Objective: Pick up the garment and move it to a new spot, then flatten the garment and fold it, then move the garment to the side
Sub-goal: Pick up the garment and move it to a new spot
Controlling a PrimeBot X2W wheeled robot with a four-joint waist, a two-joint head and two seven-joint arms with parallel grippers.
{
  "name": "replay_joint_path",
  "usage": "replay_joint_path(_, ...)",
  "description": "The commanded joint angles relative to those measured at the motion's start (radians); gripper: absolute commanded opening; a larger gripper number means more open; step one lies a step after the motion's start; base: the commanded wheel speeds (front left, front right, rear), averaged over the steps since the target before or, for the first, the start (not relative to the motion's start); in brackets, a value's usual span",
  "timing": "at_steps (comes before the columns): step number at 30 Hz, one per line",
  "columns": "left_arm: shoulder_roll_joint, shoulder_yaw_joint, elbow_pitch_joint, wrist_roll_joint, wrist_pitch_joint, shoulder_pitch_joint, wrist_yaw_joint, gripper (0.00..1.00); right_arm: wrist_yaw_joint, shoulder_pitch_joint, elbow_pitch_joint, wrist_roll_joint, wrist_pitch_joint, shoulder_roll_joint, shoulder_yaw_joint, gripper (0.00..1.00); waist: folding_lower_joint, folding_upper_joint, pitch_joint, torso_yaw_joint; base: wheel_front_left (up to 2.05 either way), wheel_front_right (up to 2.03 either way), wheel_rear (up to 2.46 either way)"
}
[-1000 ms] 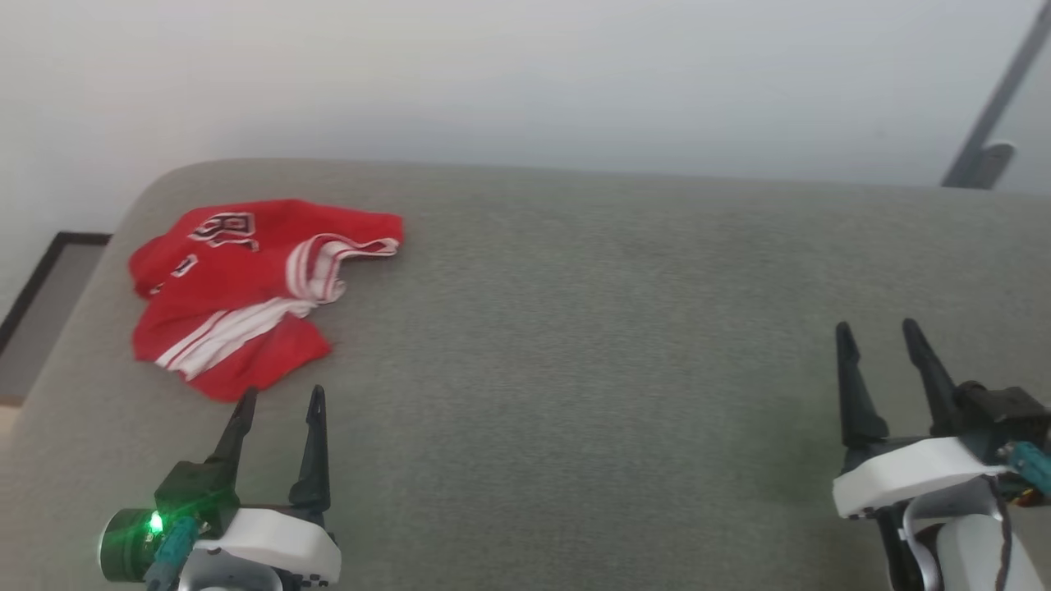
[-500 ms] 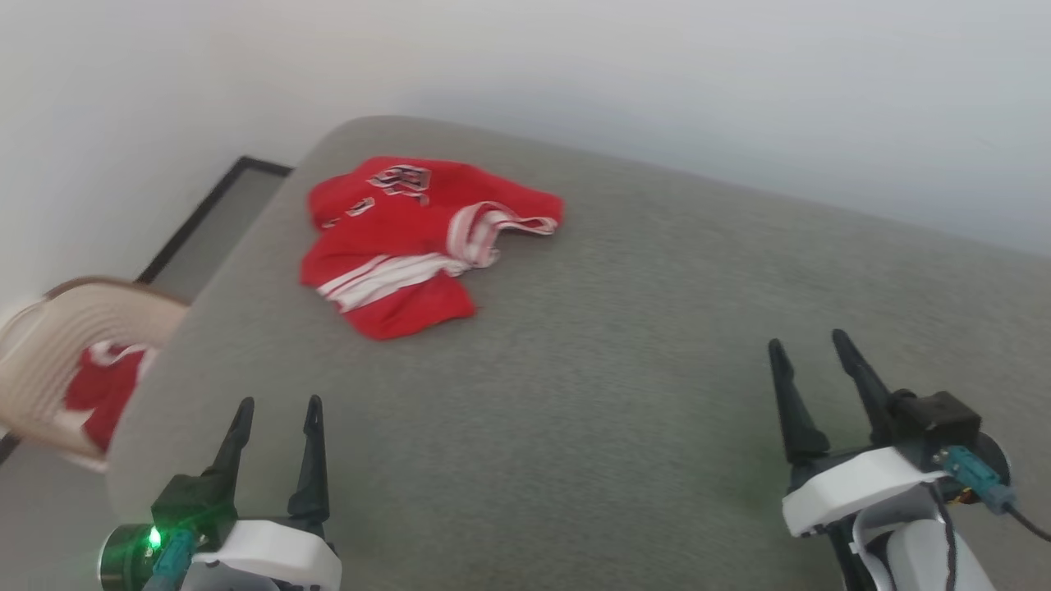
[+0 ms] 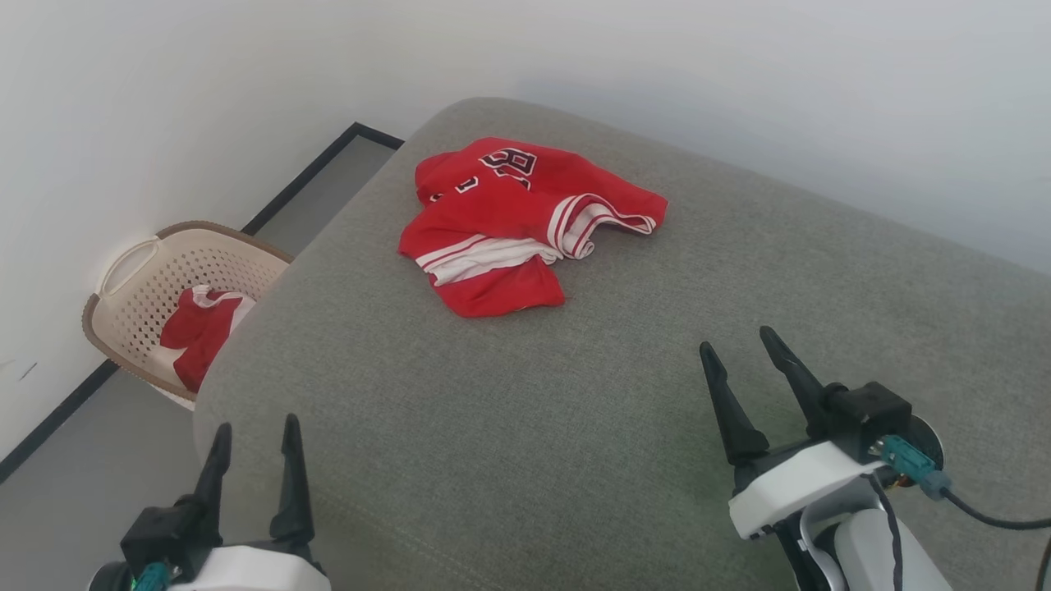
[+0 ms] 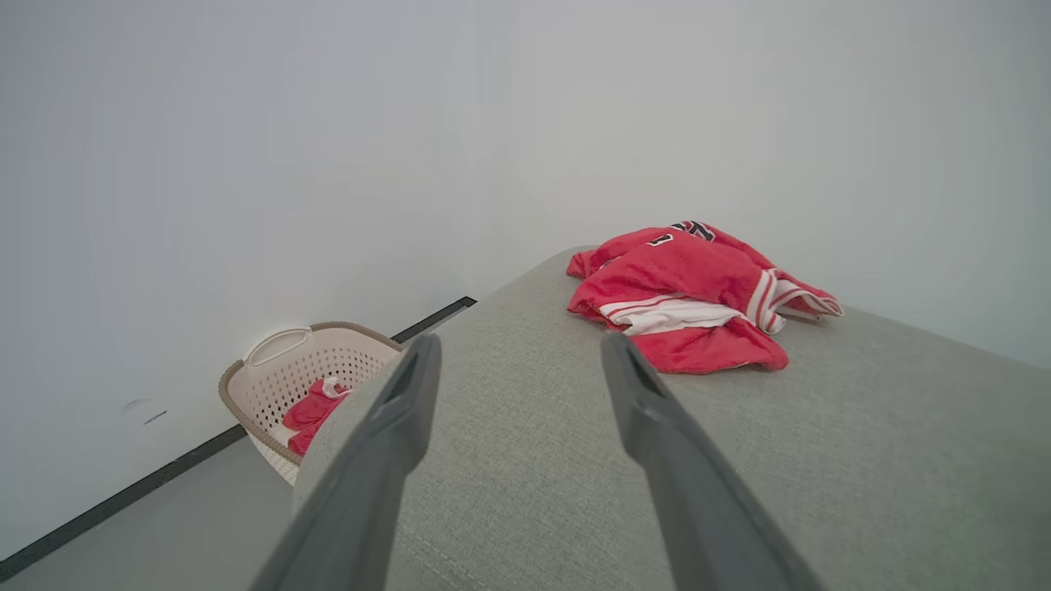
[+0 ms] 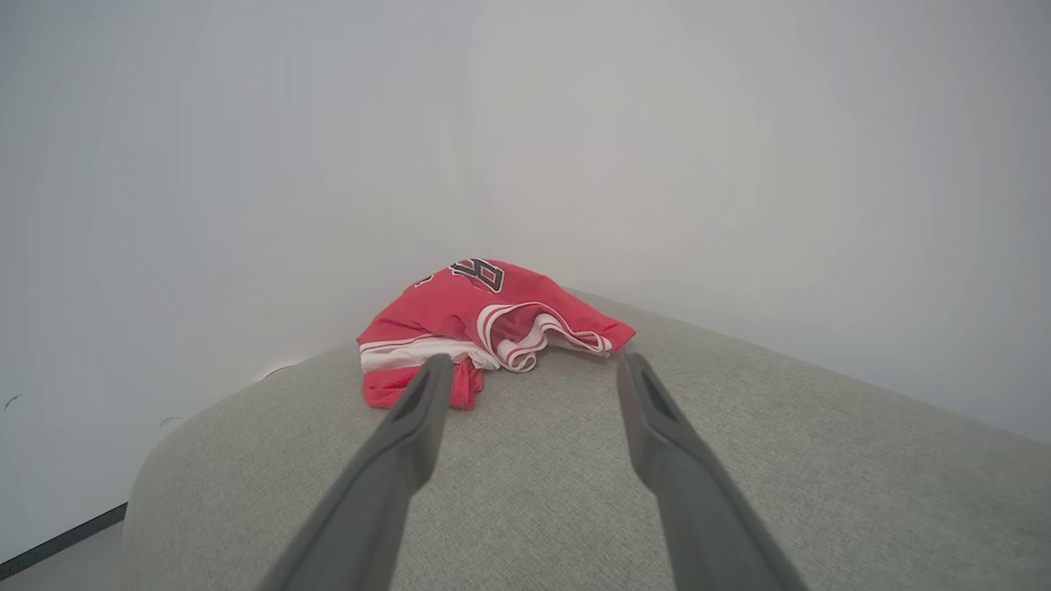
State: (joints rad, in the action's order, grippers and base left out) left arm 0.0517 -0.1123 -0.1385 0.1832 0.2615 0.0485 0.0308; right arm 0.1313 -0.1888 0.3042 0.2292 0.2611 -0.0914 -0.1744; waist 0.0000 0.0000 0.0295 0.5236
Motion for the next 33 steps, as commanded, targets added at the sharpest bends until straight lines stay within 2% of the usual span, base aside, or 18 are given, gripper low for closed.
replay_joint_path(1,-0.001,-0.002,0.010,0.013,0.005,0.017,-0.011,1.00,-0.001,-0.014,0.008,0.007,0.006,-0.001,-0.008,1.00,0.0000,0.0000,0.004,0.002,0.00,0.00,0.00)
replay_joint_path(6,-0.002,0.001,0.024,0.025,0.005,0.032,-0.017,1.00,-0.001,-0.012,0.007,0.014,0.006,-0.003,-0.013,1.00,0.0000,0.0000,0.005,0.000,0.00,0.00,0.00)
replay_joint_path(10,-0.002,0.016,0.010,0.007,0.005,0.007,0.008,1.00,-0.001,0.009,0.002,0.011,0.006,0.001,0.003,1.00,0.0000,0.0000,0.006,-0.012,0.00,0.00,0.00)
replay_joint_path(13,0.001,0.025,-0.007,-0.024,0.005,-0.043,0.033,1.00,-0.001,-0.002,-0.003,0.001,0.006,0.003,-0.001,1.00,0.0000,0.0000,0.025,-0.062,0.00,0.00,0.00)
replay_joint_path(17,0.032,0.044,-0.046,-0.057,0.005,-0.163,0.064,1.00,-0.001,-0.033,-0.013,-0.004,0.006,-0.004,-0.005,1.00,0.0000,0.0000,0.067,-0.151,0.00,0.00,0.00)
replay_joint_path(23,0.119,0.068,-0.194,-0.059,0.005,-0.411,0.091,1.00,-0.001,-0.077,-0.028,-0.005,0.006,-0.019,0.004,1.00,0.0000,0.0000,0.156,-0.299,0.00,0.00,0.00)
replay_joint_path(25,0.165,0.075,-0.266,-0.061,0.005,-0.493,0.095,1.00,-0.001,-0.087,-0.032,-0.003,0.006,-0.020,0.010,1.00,0.0000,0.0000,0.187,-0.343,0.00,0.00,0.00)
replay_joint_path(28,0.207,0.069,-0.406,0.005,-0.008,-0.615,0.100,1.00,-0.001,-0.101,-0.040,0.001,0.006,-0.018,0.020,1.00,0.0000,0.0000,0.228,-0.402,0.00,0.00,0.00)
replay_joint_path(29,0.238,0.075,-0.451,0.027,-0.019,-0.657,0.100,1.00,-0.001,-0.107,-0.044,0.003,0.006,-0.015,0.018,1.00,0.0000,0.0000,0.240,-0.422,0.00,0.00,0.00)
replay_joint_path(33,0.333,0.115,-0.624,0.125,-0.128,-0.791,0.100,1.00,-0.001,-0.126,-0.054,0.007,0.006,-0.007,0.023,1.00,0.0000,0.0000,0.280,-0.482,0.00,0.00,0.00)
